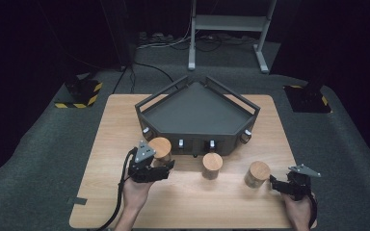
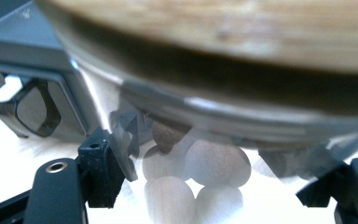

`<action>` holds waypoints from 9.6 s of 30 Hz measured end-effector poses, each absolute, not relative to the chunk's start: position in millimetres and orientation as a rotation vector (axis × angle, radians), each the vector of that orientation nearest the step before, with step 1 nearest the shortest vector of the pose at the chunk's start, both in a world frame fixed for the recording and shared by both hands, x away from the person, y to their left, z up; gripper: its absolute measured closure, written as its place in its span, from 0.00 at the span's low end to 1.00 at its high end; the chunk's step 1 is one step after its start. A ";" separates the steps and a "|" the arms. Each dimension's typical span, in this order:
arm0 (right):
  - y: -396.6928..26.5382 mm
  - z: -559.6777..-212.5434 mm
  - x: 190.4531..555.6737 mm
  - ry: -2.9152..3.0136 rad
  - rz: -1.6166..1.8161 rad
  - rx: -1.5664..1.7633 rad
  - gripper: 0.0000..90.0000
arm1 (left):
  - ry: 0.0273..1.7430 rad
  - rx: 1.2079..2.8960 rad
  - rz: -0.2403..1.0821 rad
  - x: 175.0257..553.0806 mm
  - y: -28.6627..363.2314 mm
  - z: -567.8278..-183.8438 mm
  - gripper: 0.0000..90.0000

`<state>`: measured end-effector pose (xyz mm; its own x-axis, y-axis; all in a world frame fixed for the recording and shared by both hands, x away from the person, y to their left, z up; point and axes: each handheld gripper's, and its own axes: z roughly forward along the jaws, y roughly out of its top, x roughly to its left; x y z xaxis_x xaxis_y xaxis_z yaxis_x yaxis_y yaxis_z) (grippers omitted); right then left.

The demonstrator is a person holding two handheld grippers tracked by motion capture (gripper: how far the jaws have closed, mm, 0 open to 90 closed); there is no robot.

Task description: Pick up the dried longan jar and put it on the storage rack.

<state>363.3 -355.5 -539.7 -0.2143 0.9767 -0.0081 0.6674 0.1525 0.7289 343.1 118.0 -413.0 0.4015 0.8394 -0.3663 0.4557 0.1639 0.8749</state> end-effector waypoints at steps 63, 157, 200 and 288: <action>-355.3 -539.7 363.3 1.947 0.835 1.562 0.12 | 1.313 1.402 0.532 466.4 107.6 -366.4 0.29; -355.2 -539.7 363.3 1.950 0.833 1.559 0.11 | 1.304 1.387 0.511 471.4 109.6 -391.0 0.11; -354.9 -539.7 363.3 1.949 0.832 1.560 0.11 | 1.297 1.372 0.435 422.2 123.7 -399.0 0.11; -354.8 -539.7 363.4 1.948 0.830 1.561 0.12 | 1.392 1.470 0.422 366.5 132.1 -513.4 0.08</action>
